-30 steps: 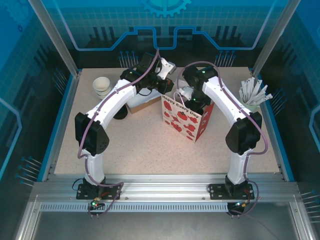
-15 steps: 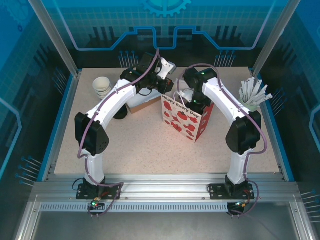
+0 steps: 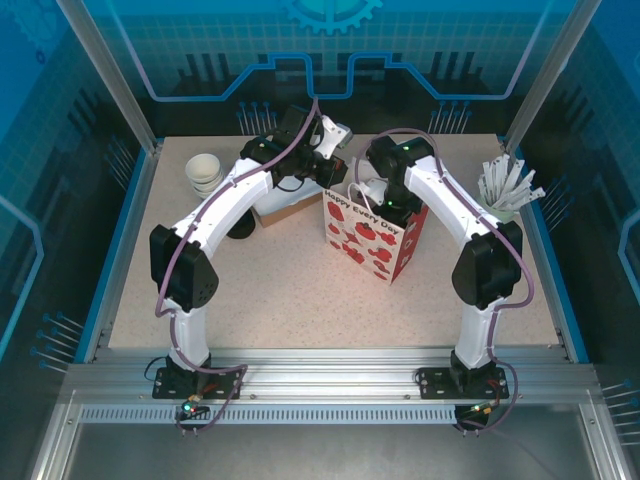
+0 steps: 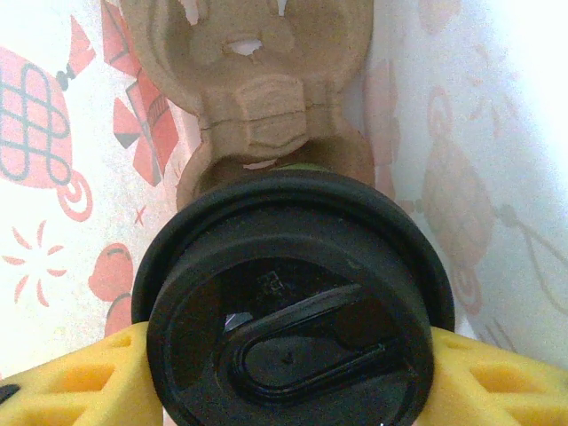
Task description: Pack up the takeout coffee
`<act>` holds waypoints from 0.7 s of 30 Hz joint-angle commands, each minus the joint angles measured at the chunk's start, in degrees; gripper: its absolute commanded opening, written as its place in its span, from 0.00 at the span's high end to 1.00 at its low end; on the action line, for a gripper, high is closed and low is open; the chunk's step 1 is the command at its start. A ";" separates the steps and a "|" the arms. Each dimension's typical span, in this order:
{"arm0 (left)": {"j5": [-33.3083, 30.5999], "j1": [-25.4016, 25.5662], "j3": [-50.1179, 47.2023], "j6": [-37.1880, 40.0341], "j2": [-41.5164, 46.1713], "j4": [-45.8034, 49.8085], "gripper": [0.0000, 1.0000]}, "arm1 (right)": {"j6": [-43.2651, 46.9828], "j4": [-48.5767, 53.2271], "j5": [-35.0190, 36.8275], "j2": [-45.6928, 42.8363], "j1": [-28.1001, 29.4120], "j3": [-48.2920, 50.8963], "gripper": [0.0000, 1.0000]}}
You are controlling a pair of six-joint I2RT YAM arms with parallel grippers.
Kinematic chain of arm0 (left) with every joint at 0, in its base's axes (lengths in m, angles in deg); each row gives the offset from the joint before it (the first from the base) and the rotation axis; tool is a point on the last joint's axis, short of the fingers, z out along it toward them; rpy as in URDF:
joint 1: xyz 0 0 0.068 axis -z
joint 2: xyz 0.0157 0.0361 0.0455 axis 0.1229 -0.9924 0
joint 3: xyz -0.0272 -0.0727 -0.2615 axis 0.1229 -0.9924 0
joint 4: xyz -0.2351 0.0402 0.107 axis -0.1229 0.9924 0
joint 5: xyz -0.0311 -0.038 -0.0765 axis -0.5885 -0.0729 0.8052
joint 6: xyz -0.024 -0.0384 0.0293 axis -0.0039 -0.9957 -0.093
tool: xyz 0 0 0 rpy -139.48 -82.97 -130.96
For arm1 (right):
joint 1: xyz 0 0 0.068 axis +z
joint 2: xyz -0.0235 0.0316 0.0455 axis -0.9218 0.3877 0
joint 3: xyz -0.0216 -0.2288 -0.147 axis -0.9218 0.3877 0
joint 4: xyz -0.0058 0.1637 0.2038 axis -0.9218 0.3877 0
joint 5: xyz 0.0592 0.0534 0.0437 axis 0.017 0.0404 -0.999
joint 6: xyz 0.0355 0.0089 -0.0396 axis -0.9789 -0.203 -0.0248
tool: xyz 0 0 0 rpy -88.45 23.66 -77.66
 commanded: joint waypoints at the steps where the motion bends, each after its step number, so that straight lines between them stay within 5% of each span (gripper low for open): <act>1: 1.22 0.07 -0.95 0.45 0.61 1.20 1.00 | 0.82 0.95 0.07 0.11 -0.65 0.11 0.60; 21: 1.11 0.02 -1.20 0.52 0.65 1.35 1.00 | 0.63 0.55 0.61 1.62 -0.79 0.45 0.60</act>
